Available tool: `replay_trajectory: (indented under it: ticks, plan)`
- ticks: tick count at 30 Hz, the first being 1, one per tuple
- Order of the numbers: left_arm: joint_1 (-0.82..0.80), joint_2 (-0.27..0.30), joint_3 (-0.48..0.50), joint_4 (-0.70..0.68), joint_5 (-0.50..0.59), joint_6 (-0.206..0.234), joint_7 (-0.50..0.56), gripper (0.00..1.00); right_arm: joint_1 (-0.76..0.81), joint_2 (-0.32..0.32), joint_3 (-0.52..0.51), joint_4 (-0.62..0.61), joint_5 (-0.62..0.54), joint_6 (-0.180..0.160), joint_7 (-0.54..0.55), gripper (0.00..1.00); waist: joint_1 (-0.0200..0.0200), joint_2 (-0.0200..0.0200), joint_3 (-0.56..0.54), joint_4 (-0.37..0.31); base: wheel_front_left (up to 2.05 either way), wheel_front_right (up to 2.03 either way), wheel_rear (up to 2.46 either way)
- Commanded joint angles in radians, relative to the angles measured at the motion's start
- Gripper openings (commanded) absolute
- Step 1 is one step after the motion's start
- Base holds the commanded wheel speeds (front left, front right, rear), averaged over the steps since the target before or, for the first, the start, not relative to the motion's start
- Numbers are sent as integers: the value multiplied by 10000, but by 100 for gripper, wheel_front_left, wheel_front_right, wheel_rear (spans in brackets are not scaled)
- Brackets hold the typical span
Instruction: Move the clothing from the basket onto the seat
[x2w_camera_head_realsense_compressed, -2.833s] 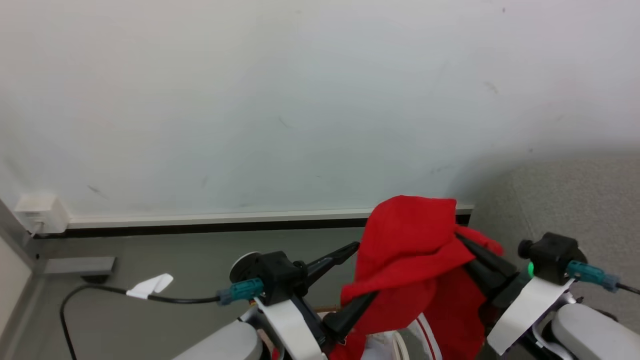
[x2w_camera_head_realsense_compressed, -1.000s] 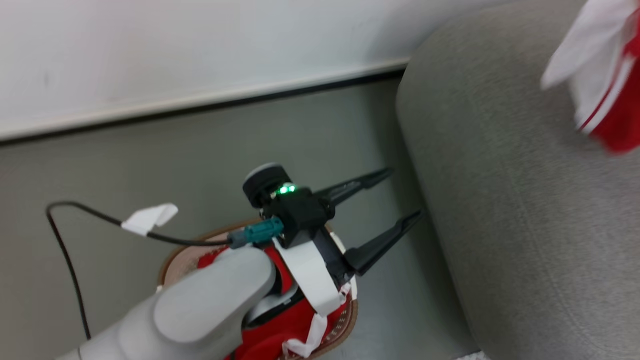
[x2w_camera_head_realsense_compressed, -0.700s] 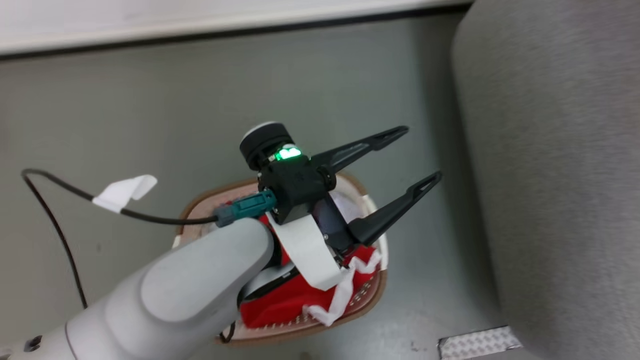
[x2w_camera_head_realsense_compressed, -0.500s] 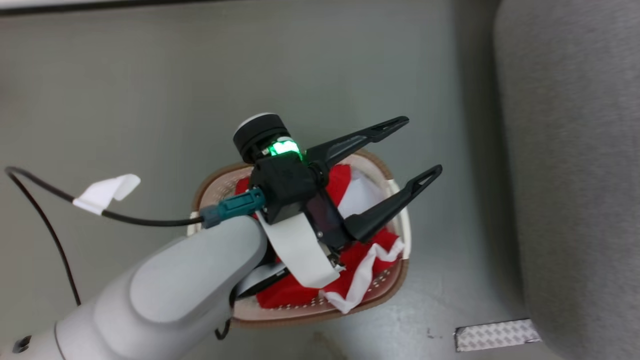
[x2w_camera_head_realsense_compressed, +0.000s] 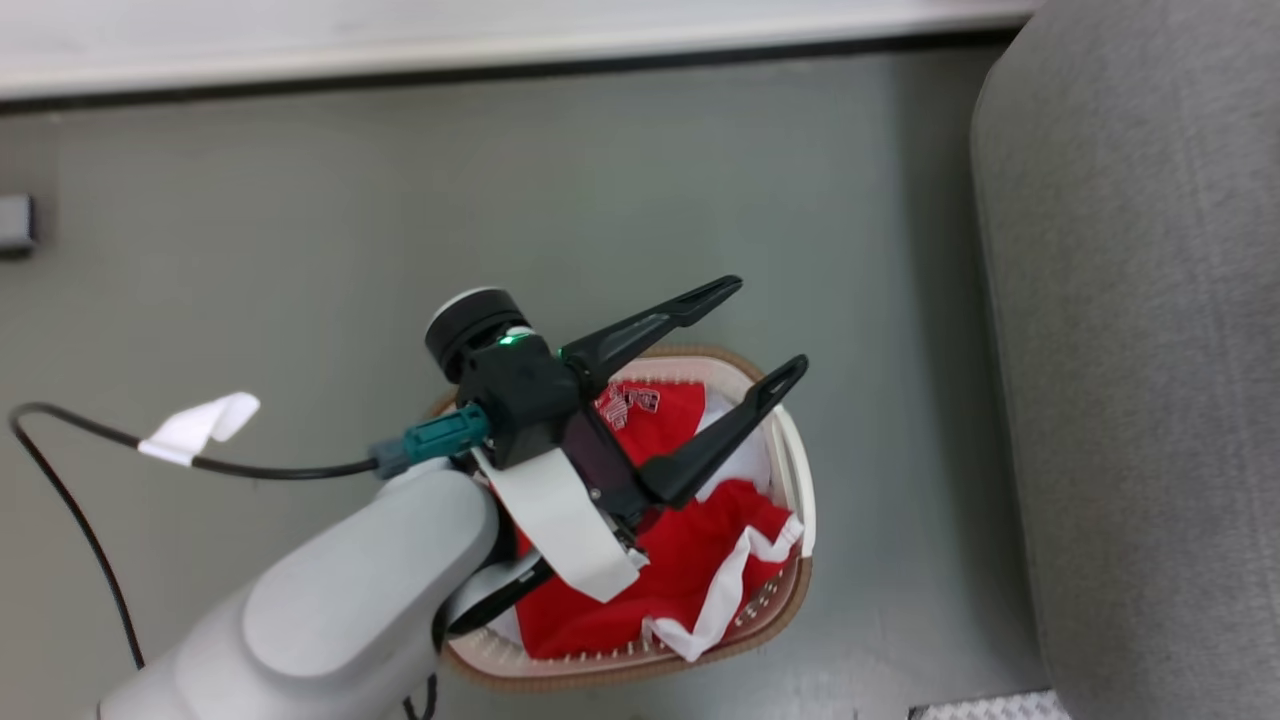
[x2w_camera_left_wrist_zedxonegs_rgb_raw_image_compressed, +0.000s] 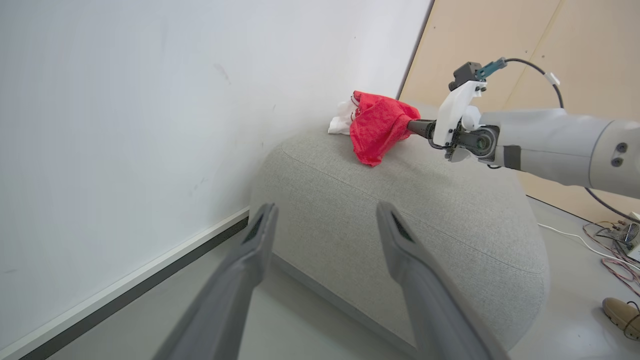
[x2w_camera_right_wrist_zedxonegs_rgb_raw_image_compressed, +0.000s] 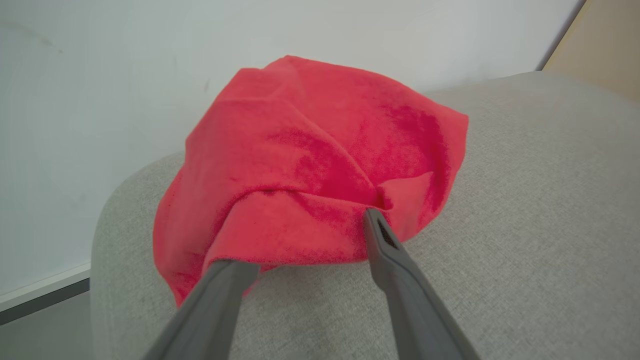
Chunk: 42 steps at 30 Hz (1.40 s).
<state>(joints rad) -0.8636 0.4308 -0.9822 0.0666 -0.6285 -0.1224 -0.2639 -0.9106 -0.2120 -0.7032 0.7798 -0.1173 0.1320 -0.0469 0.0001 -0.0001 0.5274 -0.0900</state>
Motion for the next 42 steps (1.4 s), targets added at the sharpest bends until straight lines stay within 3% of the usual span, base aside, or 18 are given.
replay_trajectory:
  ticks: [1, 9, 16, 23, 29, 37, 42]
  plan:
    - [175, 62, 41, 81, -77, 30, -6, 100, 309, -36, 64, 40, 161, -25, -96, 100, -1, 1, -461, -96, 0, 0, 0]
    - [1134, -62, 793, 718, -258, 189, -7, 100, 1970, 79, 1675, -484, 919, -23, -611, 100, -1, 1, -1974, -241, 0, 0, 0]
    - [2813, -92, 1975, 1223, -289, 565, -6, 100, 3722, 272, 3364, -1898, 1922, -23, -1223, 100, -1, 1, -3410, -77, 0, 0, 0]
    - [4679, -301, 3373, 1581, 88, 1011, -6, 100, 5744, 762, 4392, -3496, 2654, -23, -1553, 100, -1, 1, -4575, 460, 0, 0, 0]
    - [5998, -645, 4705, 1788, 639, 1306, -7, 100, 7071, 1226, 5352, -4149, 2940, -24, -1738, 100, -1, 1, -5055, 924, 0, 0, 0]
    - [7457, -1348, 6652, 1755, 1659, 1239, -7, 100, 8281, 1568, 6244, -4258, 3161, -24, -2106, 100, -1, 1, -5460, 1092, 0, 0, 0]
    - [8125, -1905, 7648, 1575, 2369, 940, -7, 100, 8670, 1606, 6564, -4071, 3158, -24, -2176, 100, -1, 1, -5618, 1049, 0, 0, 0]
